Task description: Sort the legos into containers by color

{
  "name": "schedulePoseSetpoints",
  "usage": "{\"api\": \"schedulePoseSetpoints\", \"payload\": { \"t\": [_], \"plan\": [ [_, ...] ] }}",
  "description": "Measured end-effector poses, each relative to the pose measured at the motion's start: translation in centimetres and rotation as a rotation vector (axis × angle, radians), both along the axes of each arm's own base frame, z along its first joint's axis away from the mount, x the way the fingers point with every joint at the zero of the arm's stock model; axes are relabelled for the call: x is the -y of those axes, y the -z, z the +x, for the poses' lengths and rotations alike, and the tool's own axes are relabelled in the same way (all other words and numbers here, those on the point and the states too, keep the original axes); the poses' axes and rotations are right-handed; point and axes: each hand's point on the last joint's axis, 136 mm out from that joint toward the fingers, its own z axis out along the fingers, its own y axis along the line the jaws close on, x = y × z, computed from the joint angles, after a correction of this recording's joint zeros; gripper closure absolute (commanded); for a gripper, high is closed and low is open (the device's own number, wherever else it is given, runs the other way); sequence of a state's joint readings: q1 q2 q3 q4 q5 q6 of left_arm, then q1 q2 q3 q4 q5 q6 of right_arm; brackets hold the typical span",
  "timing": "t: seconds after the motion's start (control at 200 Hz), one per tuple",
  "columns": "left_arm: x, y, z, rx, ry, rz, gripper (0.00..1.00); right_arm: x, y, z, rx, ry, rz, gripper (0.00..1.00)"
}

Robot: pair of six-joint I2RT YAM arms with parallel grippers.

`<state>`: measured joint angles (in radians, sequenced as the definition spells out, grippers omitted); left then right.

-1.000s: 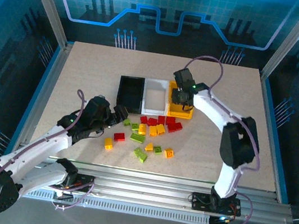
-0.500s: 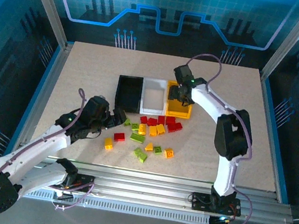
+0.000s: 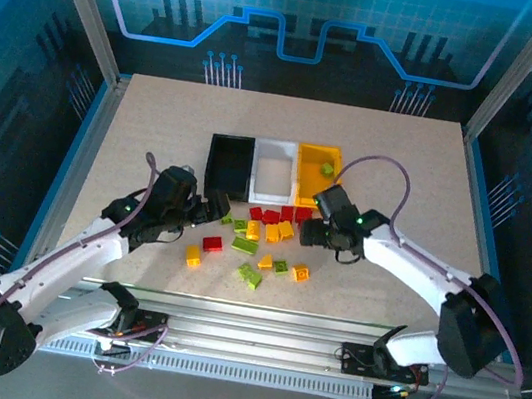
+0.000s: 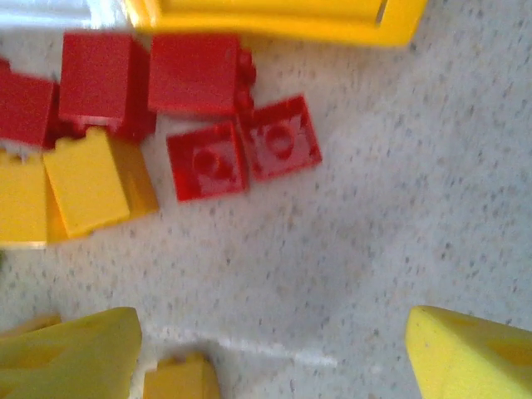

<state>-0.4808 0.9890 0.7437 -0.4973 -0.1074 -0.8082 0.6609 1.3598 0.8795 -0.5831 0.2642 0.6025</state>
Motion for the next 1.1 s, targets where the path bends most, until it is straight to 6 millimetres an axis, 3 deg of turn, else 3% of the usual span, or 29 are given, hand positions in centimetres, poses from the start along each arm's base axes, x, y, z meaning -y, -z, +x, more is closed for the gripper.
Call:
{"api": "schedulePoseSetpoints", "payload": {
  "t": [0.18,0.28,0.41,0.595,0.705,0.8,0.986,1.101],
  "plan": [
    [0.0,1.0,-0.1,-0.027,0.003,0.016,0.01,-1.7,0.0,-3.2,0.005,-0.090,0.031,0.20],
    [-0.1,1.7,-0.4,-0.044,0.005,0.021,0.01,-3.4,0.3,-4.3,0.002,-0.150,0.041,0.28],
    [-0.1,2.1,-0.6,-0.054,0.009,0.021,0.01,-4.9,1.5,-5.1,-0.023,-0.214,0.011,0.41],
    [-0.1,2.2,-0.7,-0.056,0.010,0.021,0.01,-7.5,2.5,-5.3,-0.046,-0.272,-0.016,0.41],
    [-0.1,2.2,-0.7,-0.056,0.010,0.021,0.01,-7.6,2.2,-4.8,-0.023,-0.254,-0.024,0.41],
    [-0.1,2.2,-0.7,-0.055,0.010,0.021,0.01,-6.7,2.1,-3.8,-0.009,-0.210,-0.032,0.34],
    [-0.1,2.2,-0.6,-0.054,0.010,0.020,0.01,-3.5,2.0,0.2,0.017,-0.060,-0.050,0.34],
    [-0.1,2.2,-0.6,-0.054,0.010,0.020,0.01,-2.5,2.0,2.4,0.034,-0.001,-0.041,0.32]
  ]
}}
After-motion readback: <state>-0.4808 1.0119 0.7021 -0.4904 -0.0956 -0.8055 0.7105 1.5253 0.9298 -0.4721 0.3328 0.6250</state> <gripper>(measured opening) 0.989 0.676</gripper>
